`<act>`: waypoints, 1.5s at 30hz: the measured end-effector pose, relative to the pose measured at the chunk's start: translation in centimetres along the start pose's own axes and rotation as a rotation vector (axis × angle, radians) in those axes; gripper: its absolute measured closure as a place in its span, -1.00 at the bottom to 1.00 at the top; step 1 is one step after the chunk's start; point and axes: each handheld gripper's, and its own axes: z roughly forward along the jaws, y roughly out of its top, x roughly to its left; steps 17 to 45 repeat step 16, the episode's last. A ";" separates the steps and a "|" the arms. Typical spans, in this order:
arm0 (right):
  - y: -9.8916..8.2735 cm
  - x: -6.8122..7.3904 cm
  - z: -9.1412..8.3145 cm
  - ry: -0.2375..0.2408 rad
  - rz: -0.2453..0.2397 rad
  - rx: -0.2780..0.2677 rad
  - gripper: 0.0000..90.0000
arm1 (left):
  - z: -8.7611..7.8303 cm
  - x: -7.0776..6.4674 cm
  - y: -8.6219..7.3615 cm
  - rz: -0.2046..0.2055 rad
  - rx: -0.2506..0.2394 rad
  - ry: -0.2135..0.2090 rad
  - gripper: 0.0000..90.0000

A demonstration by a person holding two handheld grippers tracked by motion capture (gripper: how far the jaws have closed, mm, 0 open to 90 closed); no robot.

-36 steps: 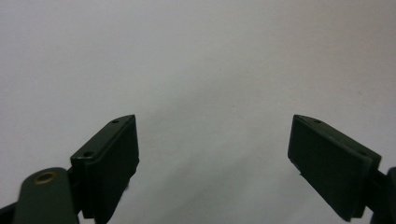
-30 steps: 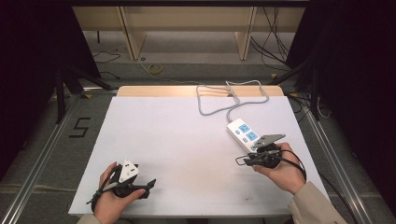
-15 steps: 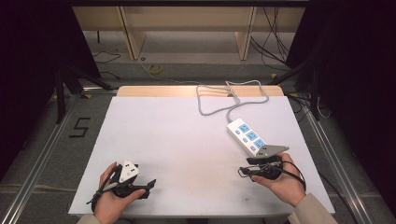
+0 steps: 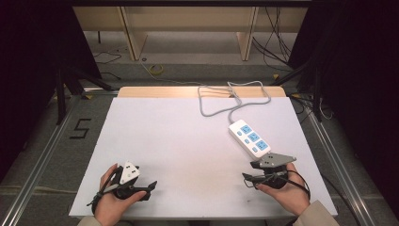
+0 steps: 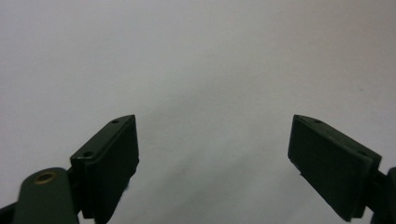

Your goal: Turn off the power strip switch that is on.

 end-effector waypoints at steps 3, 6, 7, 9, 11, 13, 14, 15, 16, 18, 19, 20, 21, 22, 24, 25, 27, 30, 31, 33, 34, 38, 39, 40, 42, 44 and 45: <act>-0.6 0.1 -0.1 0.000 0.008 -0.016 0.01 | 0.0 0.0 0.0 0.000 0.001 0.002 -0.65; -0.9 0.2 -0.1 0.001 0.009 -0.025 0.00 | 0.0 0.0 0.0 0.000 0.001 0.001 -0.65; -0.9 0.2 -0.2 -0.001 0.010 -0.029 0.00 | 0.0 0.0 0.0 0.001 0.001 0.002 -0.65; -0.9 0.2 -0.2 -0.002 0.011 -0.035 0.00 | 0.0 0.0 0.0 0.000 0.001 0.001 -0.65; -0.9 0.2 -0.2 -0.003 0.013 -0.040 -0.01 | 0.0 0.1 0.0 0.001 0.003 0.001 -0.65; -0.9 0.2 -0.2 -0.002 0.015 -0.040 -0.02 | 0.0 0.1 0.0 0.000 0.006 0.001 -0.65; -0.9 0.2 -0.2 0.000 0.015 -0.038 -0.03 | 0.0 0.1 0.0 0.000 0.004 0.001 -0.65; -0.9 0.2 -0.2 -0.003 0.016 -0.038 -0.04 | 0.1 0.1 0.0 -0.004 0.001 0.001 -0.65; -0.9 0.1 -0.2 -0.005 0.018 -0.041 -0.04 | 0.1 0.1 0.0 -0.001 0.006 0.000 -0.65; -0.9 0.1 -0.2 -0.005 0.018 -0.041 -0.04 | 0.1 0.1 0.0 -0.001 0.006 0.000 -0.65; -0.9 0.1 -0.2 -0.005 0.018 -0.041 -0.04 | 0.1 0.1 0.0 -0.001 0.006 0.000 -0.65; -0.9 0.1 -0.2 -0.005 0.018 -0.041 -0.04 | 0.1 0.1 0.0 -0.001 0.006 0.000 -0.65; -0.9 0.1 -0.2 -0.005 0.018 -0.041 -0.04 | 0.1 0.1 0.0 -0.001 0.006 0.000 -0.65; -0.9 0.1 -0.2 -0.005 0.018 -0.041 -0.04 | 0.1 0.1 0.0 -0.001 0.006 0.000 -0.65; -0.9 0.1 -0.2 -0.005 0.018 -0.041 -0.04 | 0.1 0.1 0.0 -0.001 0.006 0.000 -0.65; -0.9 0.1 -0.2 -0.005 0.018 -0.041 -0.04 | 0.1 0.1 0.0 -0.001 0.006 0.000 -0.65; -0.9 0.1 -0.2 -0.005 0.018 -0.041 -0.04 | 0.1 0.1 0.0 -0.001 0.006 0.000 -0.65; -0.9 0.1 -0.2 -0.005 0.018 -0.041 -0.04 | 0.1 0.1 0.0 -0.001 0.006 0.000 -0.65; -0.9 0.1 -0.2 -0.005 0.018 -0.041 -0.04 | 0.1 0.1 0.0 -0.001 0.006 0.000 -0.65; -0.9 0.1 -0.2 -0.005 0.018 -0.041 -0.04 | 0.1 0.1 0.0 -0.001 0.006 0.000 -0.65; -0.9 0.1 -0.2 -0.005 0.018 -0.041 -0.04 | 0.1 0.1 0.0 -0.001 0.006 0.000 -0.65; -0.9 0.1 -0.2 -0.005 0.018 -0.041 -0.04 | 0.1 0.1 0.0 -0.001 0.006 0.000 -0.65; -0.9 0.1 -0.2 -0.005 0.018 -0.041 -0.04 | 0.1 0.1 0.0 -0.001 0.006 0.000 -0.65; -0.9 0.1 -0.2 -0.005 0.018 -0.041 -0.04 | 0.1 0.1 0.0 -0.001 0.006 0.000 -0.65; -0.9 0.1 -0.2 -0.005 0.018 -0.041 -0.04 | 0.1 0.1 0.0 -0.001 0.006 0.000 -0.65; -0.9 0.1 -0.2 -0.005 0.018 -0.041 -0.04 | 0.1 0.1 0.0 -0.001 0.006 0.000 -0.65; -0.9 0.1 -0.2 -0.005 0.018 -0.041 -0.04 | 0.1 0.1 0.0 -0.001 0.006 0.000 -0.65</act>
